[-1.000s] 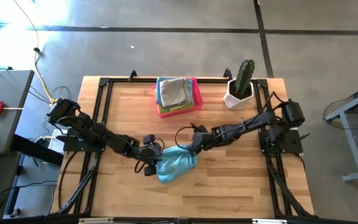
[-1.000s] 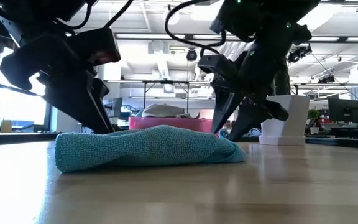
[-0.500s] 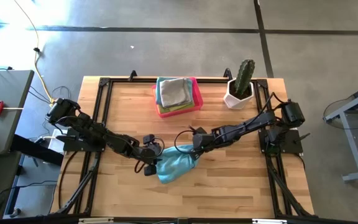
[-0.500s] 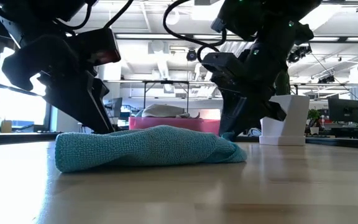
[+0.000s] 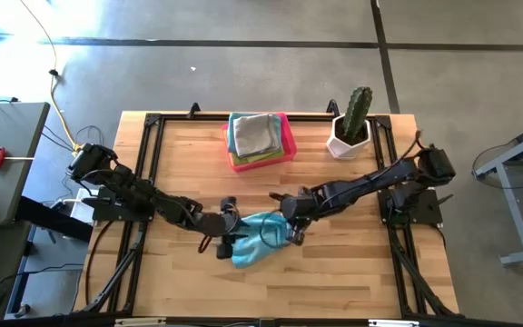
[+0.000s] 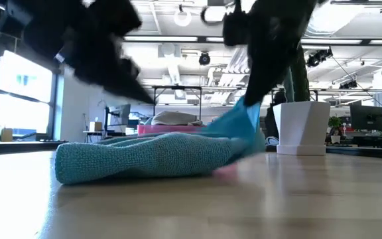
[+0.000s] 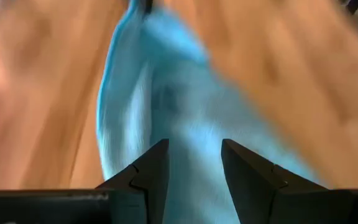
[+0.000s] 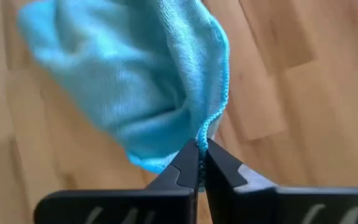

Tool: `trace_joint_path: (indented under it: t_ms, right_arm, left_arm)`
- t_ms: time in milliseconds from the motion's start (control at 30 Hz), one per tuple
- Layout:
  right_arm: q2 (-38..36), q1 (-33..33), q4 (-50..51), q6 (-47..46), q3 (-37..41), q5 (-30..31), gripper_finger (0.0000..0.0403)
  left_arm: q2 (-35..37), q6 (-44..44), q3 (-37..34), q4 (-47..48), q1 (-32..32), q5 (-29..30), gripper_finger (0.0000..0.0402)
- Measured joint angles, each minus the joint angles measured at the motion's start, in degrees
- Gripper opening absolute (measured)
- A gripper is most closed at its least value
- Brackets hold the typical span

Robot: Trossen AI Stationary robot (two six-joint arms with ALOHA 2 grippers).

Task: Fold microfiber towels
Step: Fold the blue microfiber cloth

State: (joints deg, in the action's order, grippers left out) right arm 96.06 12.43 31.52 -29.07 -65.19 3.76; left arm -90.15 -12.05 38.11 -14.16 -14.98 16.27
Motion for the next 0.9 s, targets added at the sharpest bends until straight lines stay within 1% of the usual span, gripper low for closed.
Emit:
trace_joint_path:
  t_ms: [67,133,267,333,433,533,667,833,900]
  right_arm:
    - [-0.19,1.25,5.93,5.51,-3.85,2.98,0.0002]
    - [-0.18,2.76,12.31,10.91,-8.16,6.53,0.0001]
    - [0.02,5.92,20.05,19.79,-15.64,13.64,0.0001]
    - [0.02,7.50,22.67,23.45,-19.19,17.24,0.0001]
    - [0.02,9.42,25.50,29.32,-23.39,22.18,0.0000]
    - [0.04,10.31,26.28,31.61,-26.96,25.97,0.0000]
    - [0.06,9.68,26.95,31.66,-30.32,27.71,0.0000]
    - [0.06,8.49,27.22,32.14,-31.90,28.12,0.0000]
    - [0.06,7.83,27.35,32.54,-31.84,28.11,0.0000]
  left_arm:
    - [0.00,4.09,0.00,-5.85,0.00,0.14,0.0138]
    - [0.00,7.99,0.00,-11.49,0.03,1.52,0.0138]
    - [0.00,15.27,0.00,-21.05,1.03,4.84,0.0138]
    - [0.00,17.14,0.00,-24.52,2.17,5.62,0.0138]
    - [0.00,16.69,0.15,-27.98,4.32,5.36,0.0138]
    - [0.00,14.35,1.52,-27.56,6.29,3.28,0.0138]
    - [0.00,10.17,3.63,-23.63,7.92,-2.35,0.0138]
    - [0.00,5.78,3.93,-15.90,7.19,-5.60,0.0138]
    - [-0.30,4.62,3.95,-14.20,6.52,-7.36,0.0138]
